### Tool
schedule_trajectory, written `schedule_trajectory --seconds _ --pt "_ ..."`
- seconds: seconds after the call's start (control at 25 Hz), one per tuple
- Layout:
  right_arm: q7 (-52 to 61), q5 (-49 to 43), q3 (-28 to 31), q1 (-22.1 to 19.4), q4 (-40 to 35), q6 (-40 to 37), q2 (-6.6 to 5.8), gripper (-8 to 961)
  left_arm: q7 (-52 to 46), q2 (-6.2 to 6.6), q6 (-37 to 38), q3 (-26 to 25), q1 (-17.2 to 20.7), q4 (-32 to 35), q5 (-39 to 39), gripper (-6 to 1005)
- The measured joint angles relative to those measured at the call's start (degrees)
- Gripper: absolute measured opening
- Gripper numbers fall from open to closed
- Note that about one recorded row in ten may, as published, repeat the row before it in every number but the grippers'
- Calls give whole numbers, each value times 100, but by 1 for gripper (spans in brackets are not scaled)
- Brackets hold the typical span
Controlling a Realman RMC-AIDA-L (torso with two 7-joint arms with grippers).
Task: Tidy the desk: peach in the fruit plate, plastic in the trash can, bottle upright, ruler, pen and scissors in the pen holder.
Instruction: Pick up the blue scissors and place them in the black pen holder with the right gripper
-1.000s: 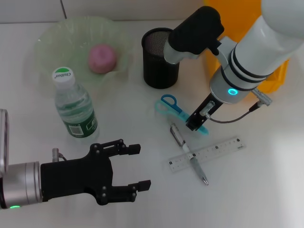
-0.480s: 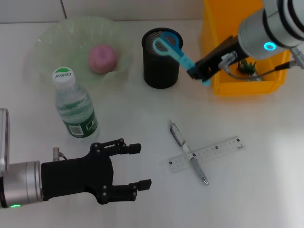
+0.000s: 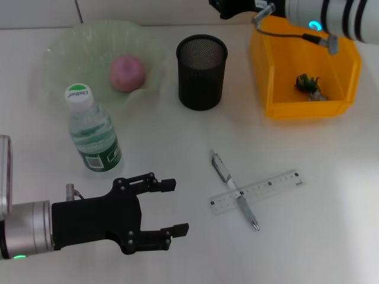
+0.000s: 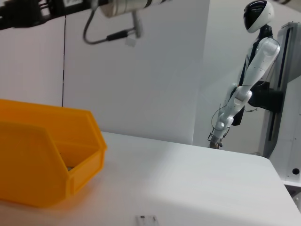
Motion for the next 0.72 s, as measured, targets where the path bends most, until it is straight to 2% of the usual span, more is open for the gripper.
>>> schedule_trajectory --seconds 0.16,0.2,0.48,0.72 --pt "-774 845 -456 313 1153 1157 -1 231 -19 6 6 0 9 -3 0 800" --pt "-823 976 -719 446 1582 1575 2 232 -20 6 7 0 11 -3 0 800" --pt "-780 1094 -1328 681 2190 2075 35 241 -37 14 15 0 12 -5 0 800" --pt "-775 1179 -1499 505 2159 2232 50 248 -32 17 28 0 5 -6 0 800"
